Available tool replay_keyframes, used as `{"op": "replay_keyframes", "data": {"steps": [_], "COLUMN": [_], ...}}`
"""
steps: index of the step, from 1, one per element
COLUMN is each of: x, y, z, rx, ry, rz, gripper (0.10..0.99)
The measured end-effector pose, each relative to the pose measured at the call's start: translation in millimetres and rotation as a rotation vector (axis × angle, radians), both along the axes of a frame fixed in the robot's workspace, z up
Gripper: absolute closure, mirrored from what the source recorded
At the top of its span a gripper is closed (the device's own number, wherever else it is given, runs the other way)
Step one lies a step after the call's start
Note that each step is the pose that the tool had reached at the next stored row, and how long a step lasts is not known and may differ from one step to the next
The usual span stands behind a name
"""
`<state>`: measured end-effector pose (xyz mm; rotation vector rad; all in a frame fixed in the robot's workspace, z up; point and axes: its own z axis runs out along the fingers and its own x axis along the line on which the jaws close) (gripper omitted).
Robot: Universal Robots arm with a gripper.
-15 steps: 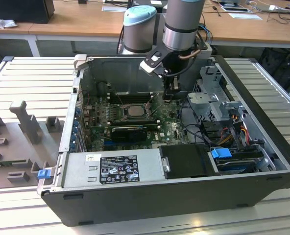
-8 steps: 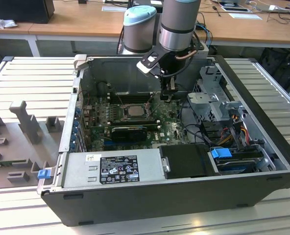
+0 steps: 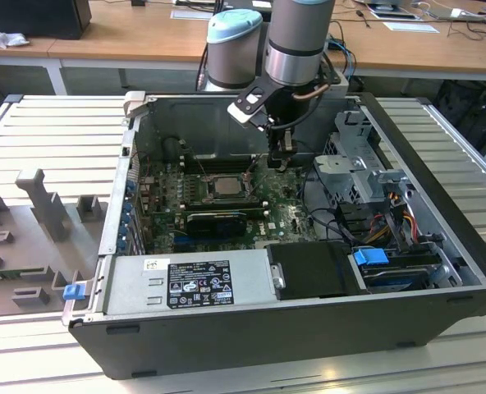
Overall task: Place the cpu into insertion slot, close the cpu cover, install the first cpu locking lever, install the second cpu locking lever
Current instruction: 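Close the cpu cover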
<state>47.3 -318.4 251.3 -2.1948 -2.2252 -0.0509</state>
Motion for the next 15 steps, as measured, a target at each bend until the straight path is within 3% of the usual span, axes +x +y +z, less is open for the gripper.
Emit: {"op": "replay_keyframes", "data": {"steps": [15], "x": [-7.9], "y": [0.0], "z": [0.0], "rx": [0.000], "ry": [0.0000], "rz": [0.000], "gripper": [0.980]}}
